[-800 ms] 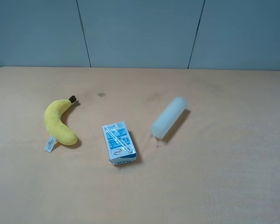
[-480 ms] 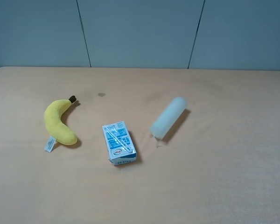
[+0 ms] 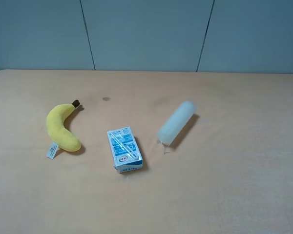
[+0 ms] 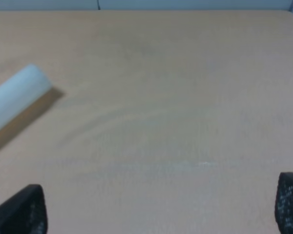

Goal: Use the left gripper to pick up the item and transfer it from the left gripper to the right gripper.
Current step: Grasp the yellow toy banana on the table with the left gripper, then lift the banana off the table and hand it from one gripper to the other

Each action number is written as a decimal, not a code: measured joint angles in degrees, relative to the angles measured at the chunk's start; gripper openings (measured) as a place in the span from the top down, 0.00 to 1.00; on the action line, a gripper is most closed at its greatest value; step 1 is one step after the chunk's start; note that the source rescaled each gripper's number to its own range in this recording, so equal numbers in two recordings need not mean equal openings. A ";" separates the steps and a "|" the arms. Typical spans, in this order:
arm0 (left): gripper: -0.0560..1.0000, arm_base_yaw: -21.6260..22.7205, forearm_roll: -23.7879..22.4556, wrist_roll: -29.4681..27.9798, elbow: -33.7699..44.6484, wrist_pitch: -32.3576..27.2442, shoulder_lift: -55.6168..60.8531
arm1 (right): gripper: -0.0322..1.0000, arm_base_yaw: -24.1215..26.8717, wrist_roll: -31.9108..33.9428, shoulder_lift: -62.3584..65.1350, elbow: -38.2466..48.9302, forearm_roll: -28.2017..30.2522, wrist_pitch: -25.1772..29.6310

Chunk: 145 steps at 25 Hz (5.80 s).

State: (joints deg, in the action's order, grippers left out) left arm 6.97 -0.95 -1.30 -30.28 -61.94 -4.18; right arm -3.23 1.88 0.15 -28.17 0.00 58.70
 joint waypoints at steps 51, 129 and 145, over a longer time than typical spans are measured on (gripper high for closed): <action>0.04 -26.58 -1.71 -37.17 -17.97 29.66 -93.45 | 0.00 0.00 0.00 0.00 0.00 0.30 0.00; 0.95 -37.49 11.45 47.92 -49.84 -1.60 -93.62 | 0.00 0.00 0.00 0.00 0.00 0.00 0.00; 0.95 -43.97 12.05 51.31 -49.84 1.00 -97.16 | 0.00 -6.33 -40.32 -38.26 -11.04 -29.94 -10.52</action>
State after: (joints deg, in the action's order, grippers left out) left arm -36.99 11.10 50.02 -80.12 -60.94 -101.34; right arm -9.56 -38.44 -38.11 -39.21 -29.94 48.18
